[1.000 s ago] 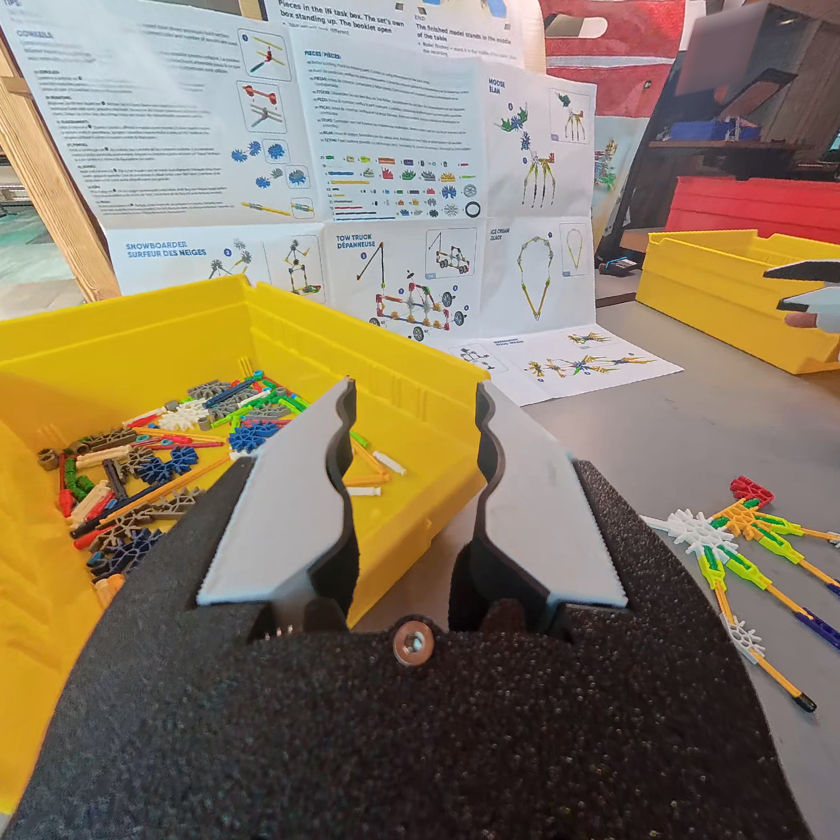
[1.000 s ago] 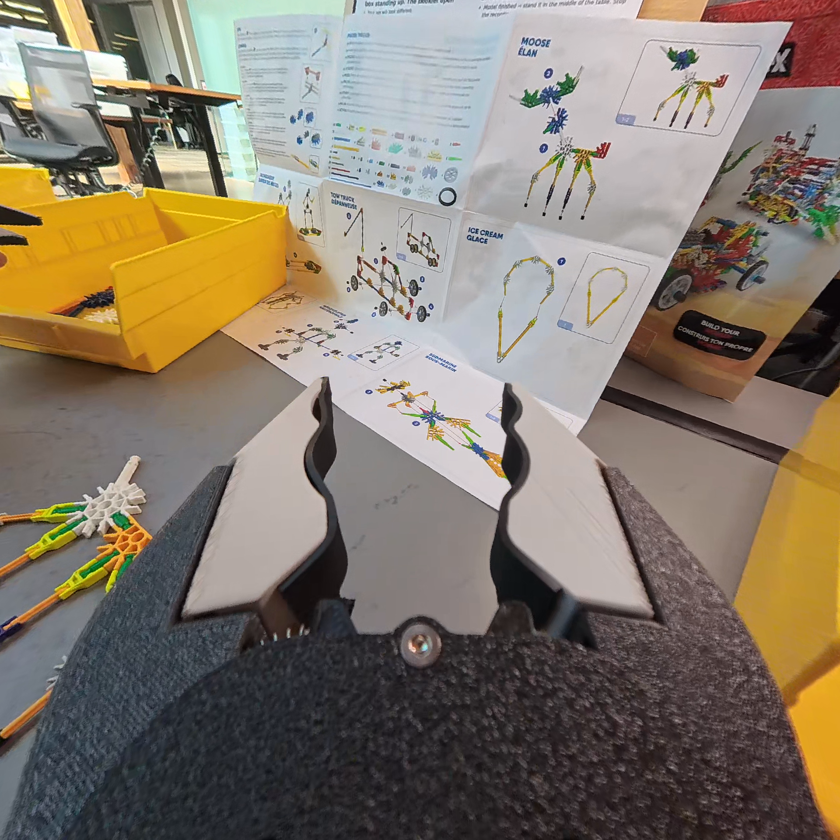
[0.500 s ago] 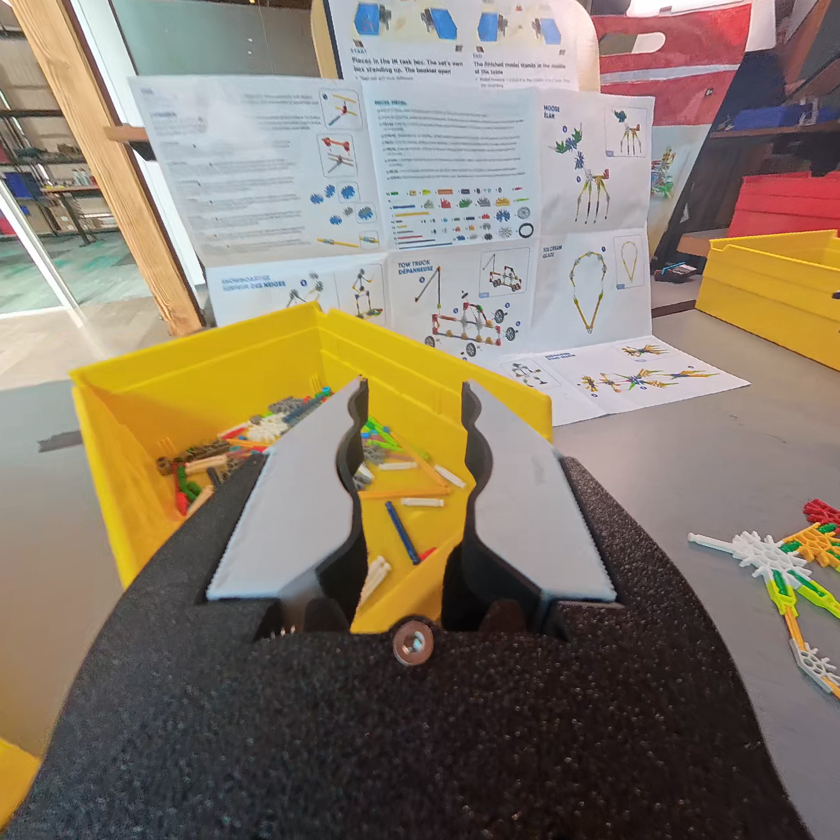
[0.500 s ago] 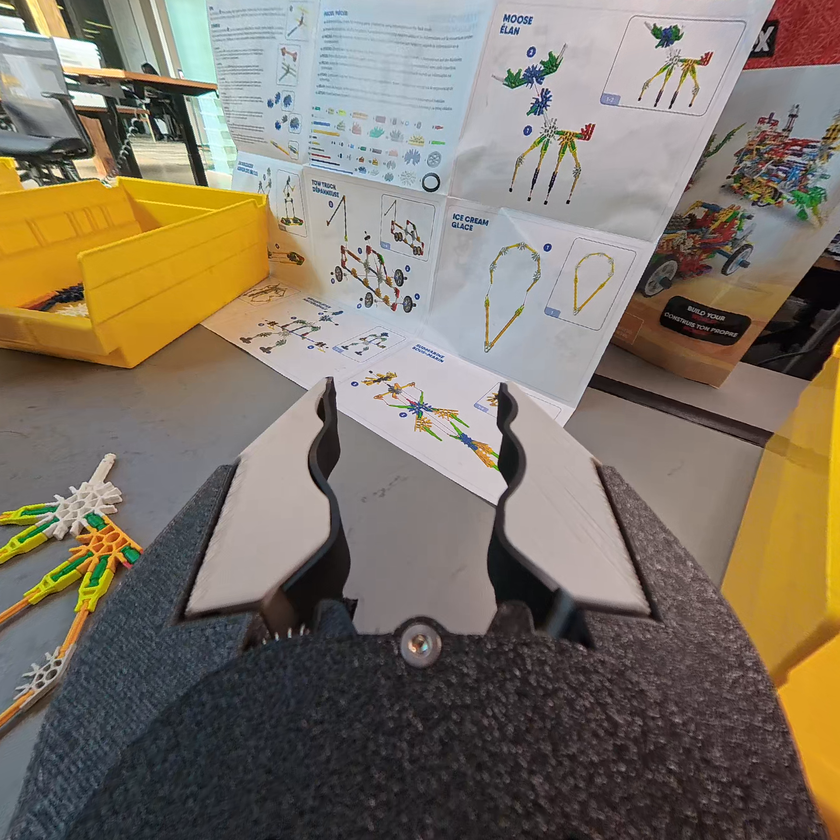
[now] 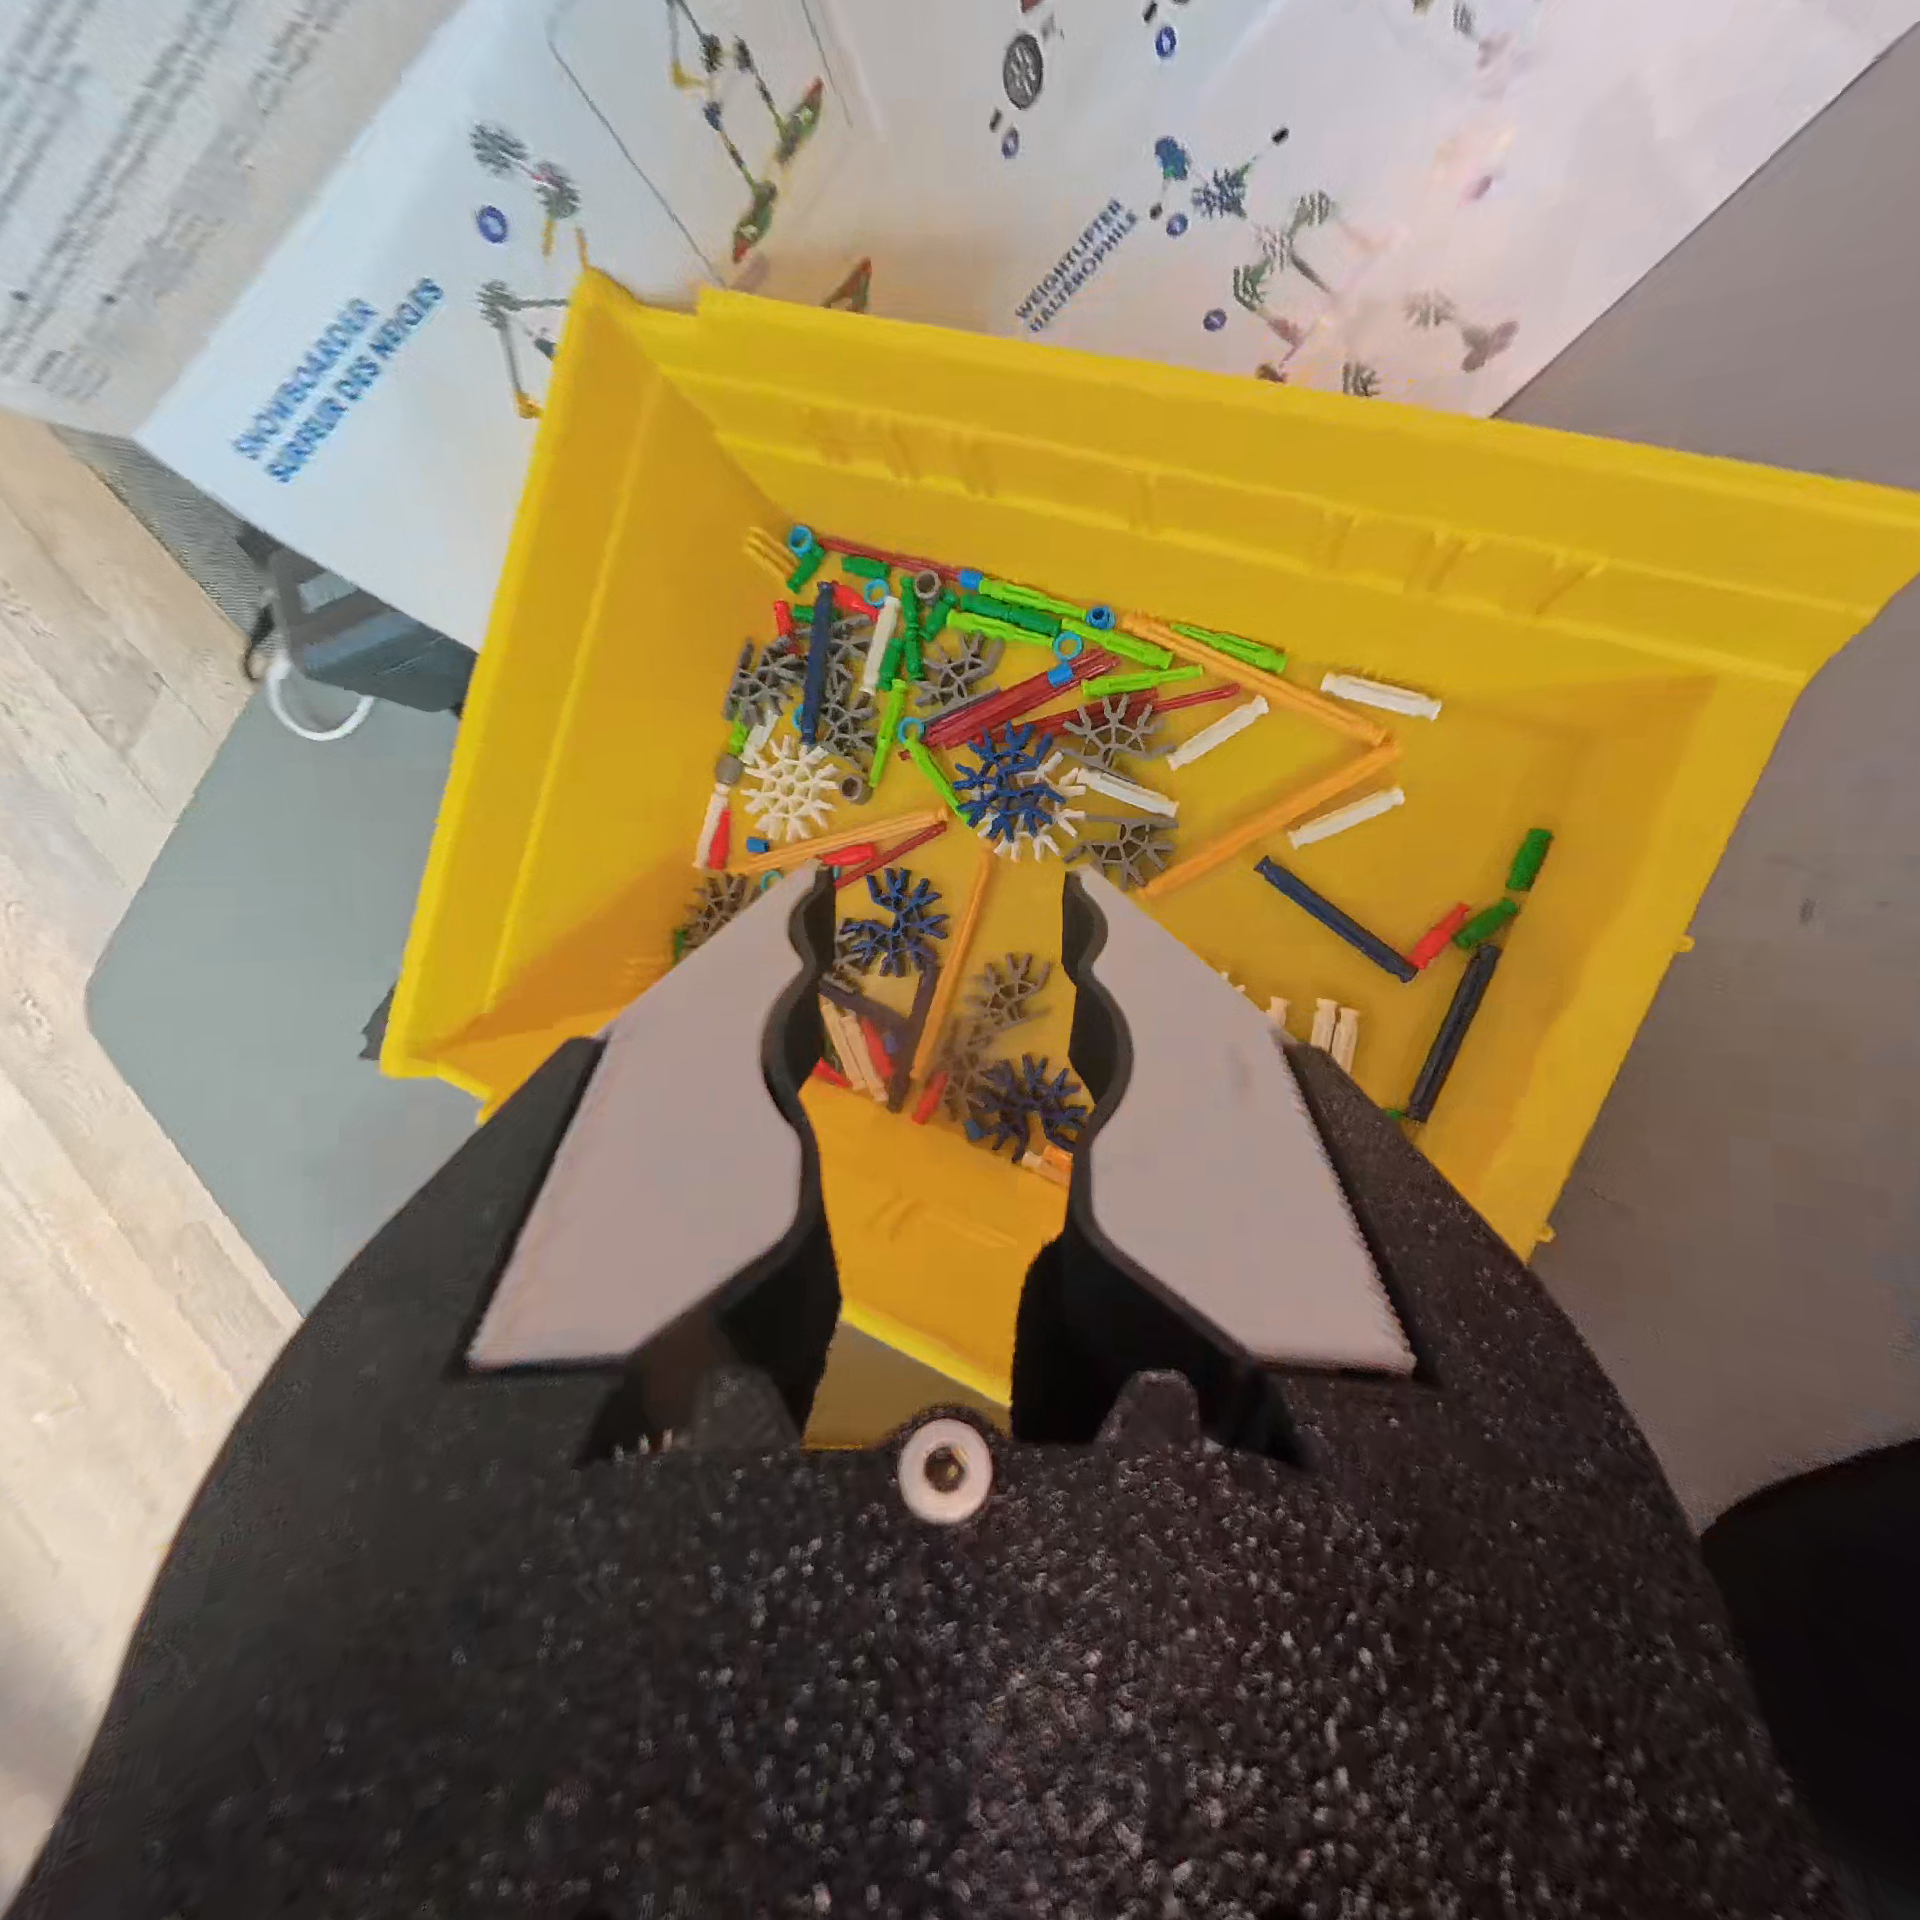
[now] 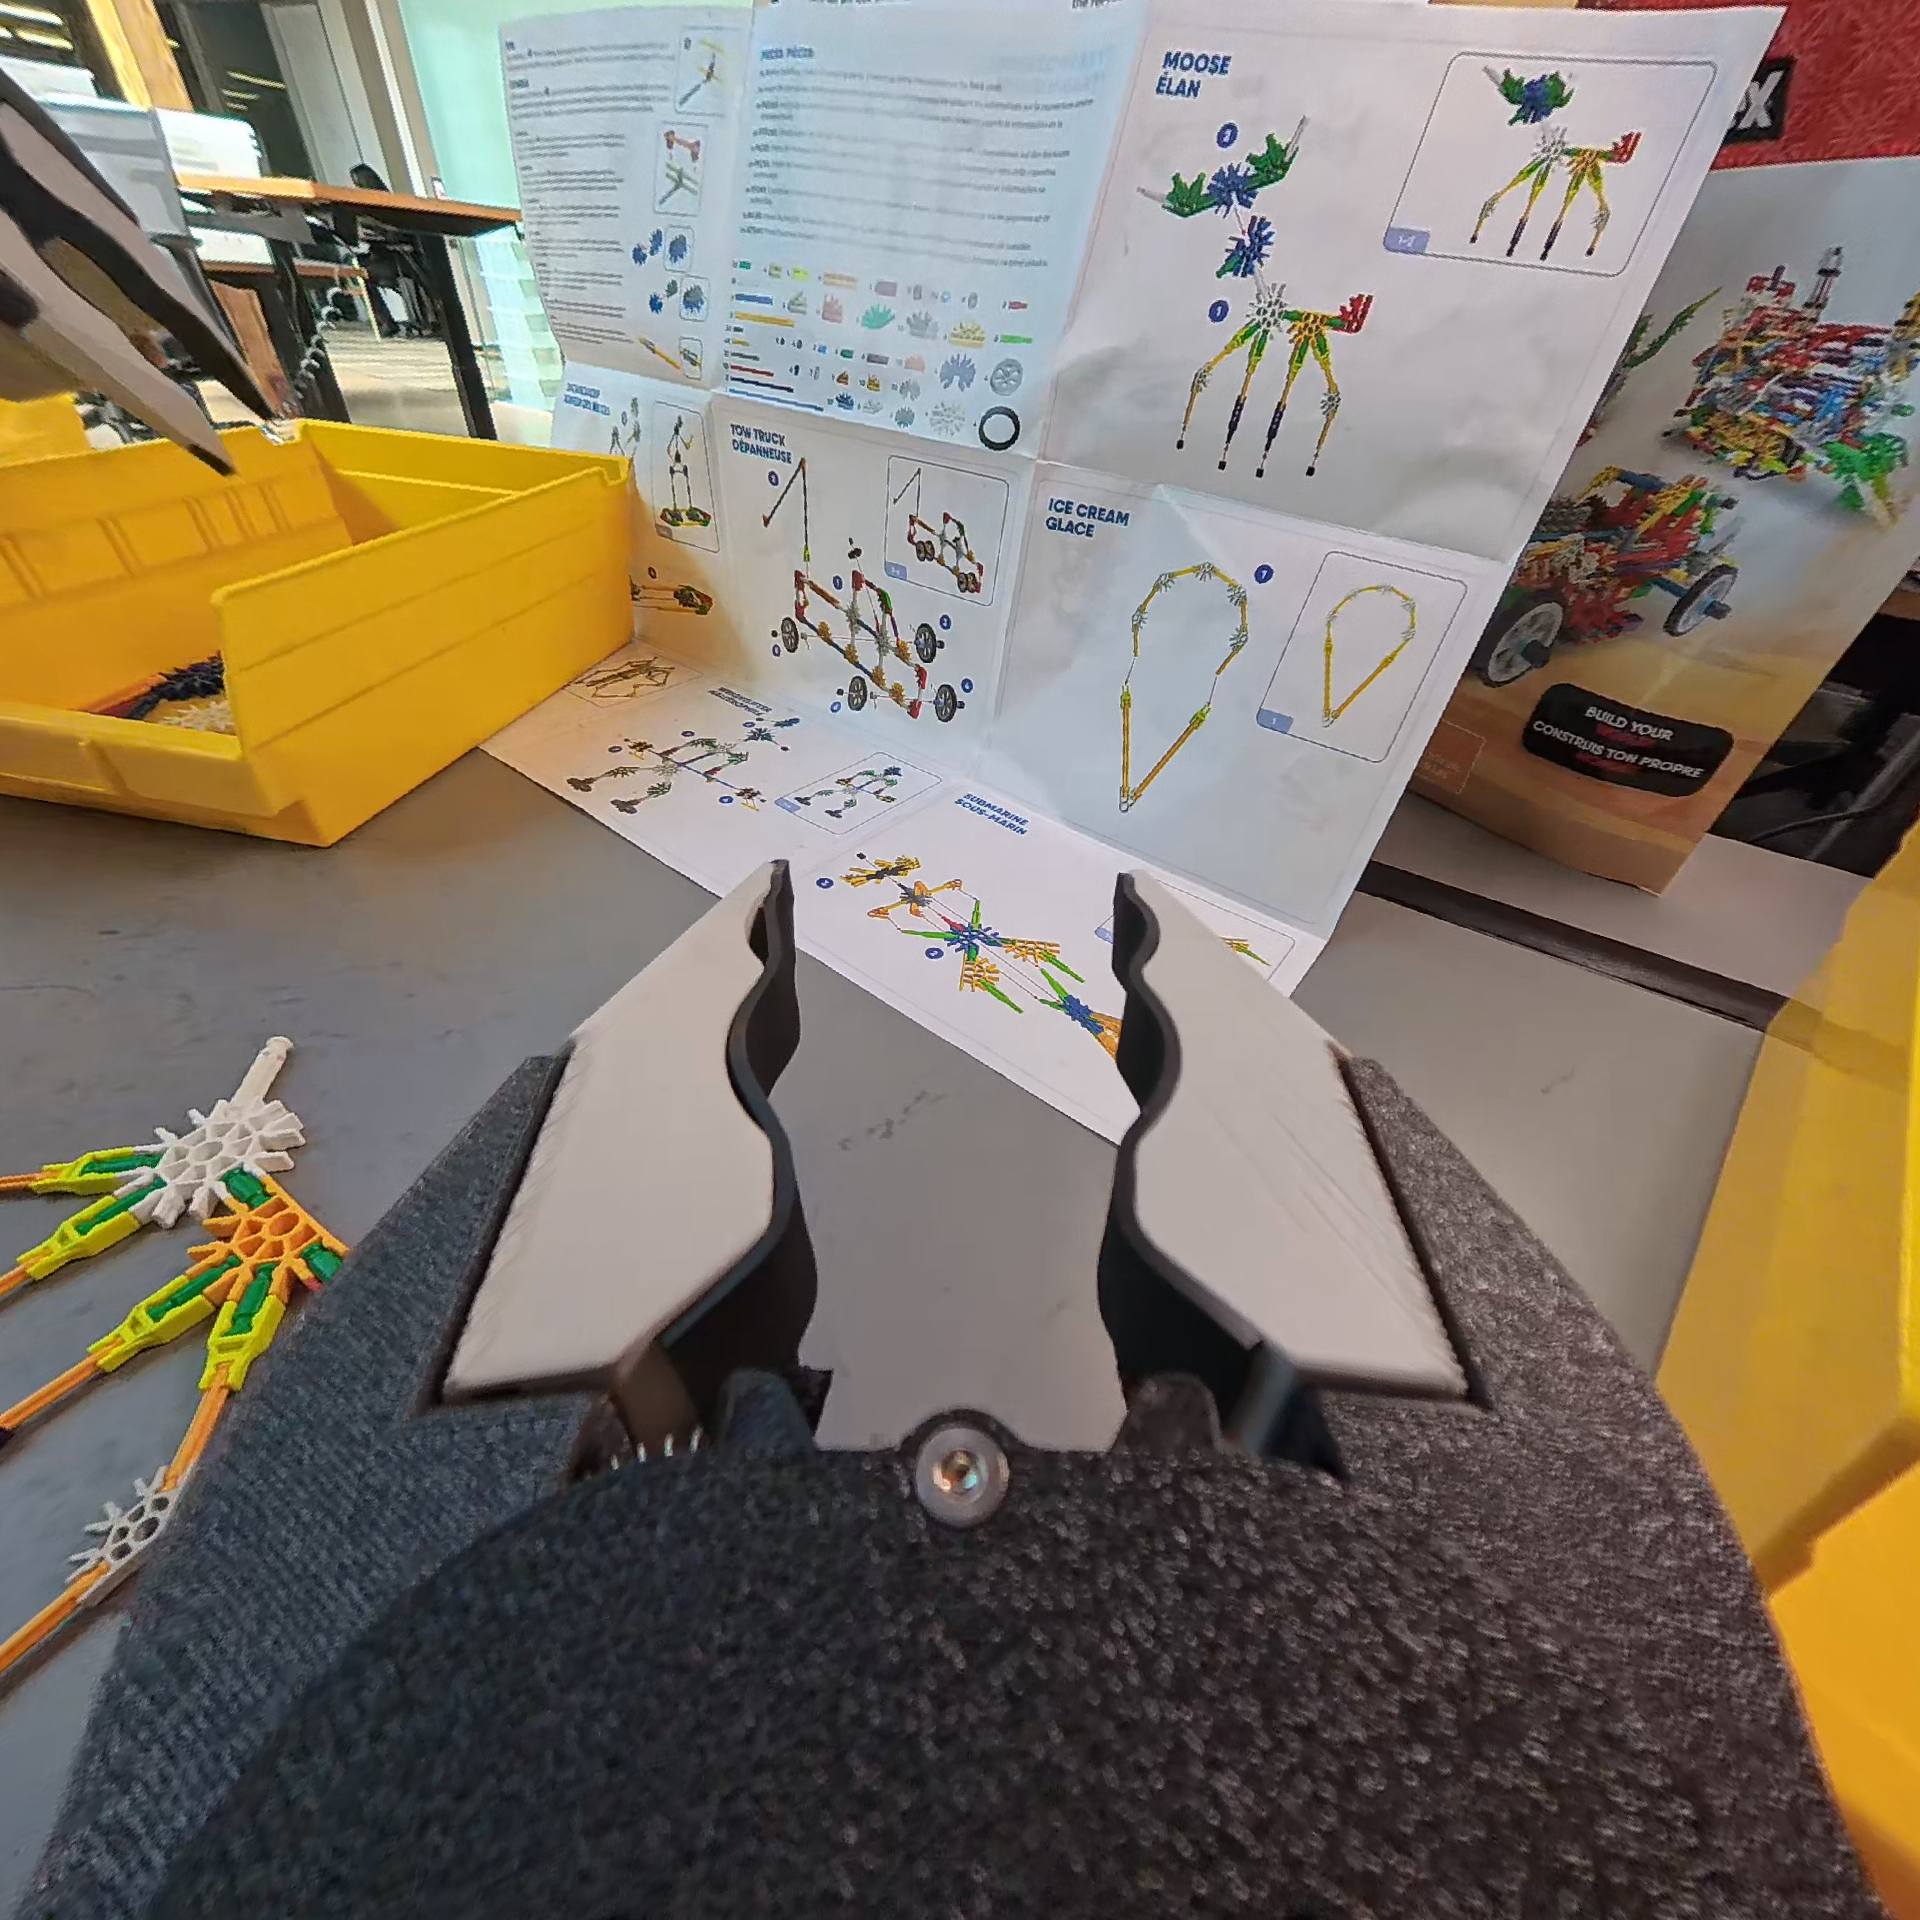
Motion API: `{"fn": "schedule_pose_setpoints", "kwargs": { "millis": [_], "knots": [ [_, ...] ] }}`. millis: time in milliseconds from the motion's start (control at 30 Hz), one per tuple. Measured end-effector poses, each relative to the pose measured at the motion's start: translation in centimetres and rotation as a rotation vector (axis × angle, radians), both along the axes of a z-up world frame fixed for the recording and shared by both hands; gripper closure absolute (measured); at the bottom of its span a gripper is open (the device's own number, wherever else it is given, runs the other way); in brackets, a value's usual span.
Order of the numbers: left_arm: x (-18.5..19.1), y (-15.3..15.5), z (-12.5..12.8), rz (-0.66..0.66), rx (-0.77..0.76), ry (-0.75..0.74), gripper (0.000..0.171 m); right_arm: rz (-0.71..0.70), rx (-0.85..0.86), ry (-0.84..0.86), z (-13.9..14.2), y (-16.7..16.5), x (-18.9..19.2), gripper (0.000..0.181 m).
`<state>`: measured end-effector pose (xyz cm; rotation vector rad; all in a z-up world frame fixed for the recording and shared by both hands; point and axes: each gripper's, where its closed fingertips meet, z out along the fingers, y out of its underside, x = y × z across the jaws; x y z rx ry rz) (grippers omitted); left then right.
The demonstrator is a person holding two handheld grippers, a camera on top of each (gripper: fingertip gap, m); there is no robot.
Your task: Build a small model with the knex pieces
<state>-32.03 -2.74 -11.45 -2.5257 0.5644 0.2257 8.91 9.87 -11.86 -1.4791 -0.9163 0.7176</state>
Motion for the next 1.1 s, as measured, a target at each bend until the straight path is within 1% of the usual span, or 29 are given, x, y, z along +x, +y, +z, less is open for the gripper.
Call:
{"fn": "schedule_pose_setpoints", "kwargs": {
  "millis": [100, 167, 267, 500, 667, 867, 900, 933, 1100],
  "knots": [
    [0.4, 2.1, -3.9, -0.014, -0.146, -0.014, 0.128, -0.003, 0.005, -0.005, -0.1, 0.2, 0.1, 0.122],
    [0.3, 3.0, -6.1, 0.008, -0.215, -0.040, 0.126, -0.008, 0.005, -0.005, -0.1, 0.3, 0.2, 0.123],
    [0.2, 3.2, -8.2, 0.027, -0.298, -0.060, 0.125, -0.006, -0.004, 0.003, -0.1, 0.4, 0.4, 0.123],
    [0.1, 3.4, -9.6, 0.060, -0.378, -0.072, 0.125, 0.016, -0.015, 0.006, -0.1, 0.2, 0.2, 0.124],
    [-0.1, 3.2, -10.7, 0.070, -0.420, -0.092, 0.133, 0.017, -0.020, 0.008, -0.1, 0.2, 0.2, 0.125],
    [-0.3, 2.9, -10.6, 0.070, -0.418, -0.094, 0.135, 0.019, -0.028, 0.013, -0.1, 0.2, 0.1, 0.125],
    [-0.4, 2.9, -10.5, 0.069, -0.410, -0.087, 0.144, 0.019, -0.028, 0.012, -0.1, 0.2, 0.1, 0.125],
    [-0.5, 2.9, -10.4, 0.069, -0.401, -0.083, 0.144, 0.019, -0.027, 0.012, -0.1, 0.2, 0.1, 0.125],
    [-0.9, 2.7, -9.1, 0.070, -0.347, -0.055, 0.144, 0.020, -0.028, 0.013, -0.1, 0.2, 0.1, 0.125]
  ]
}}
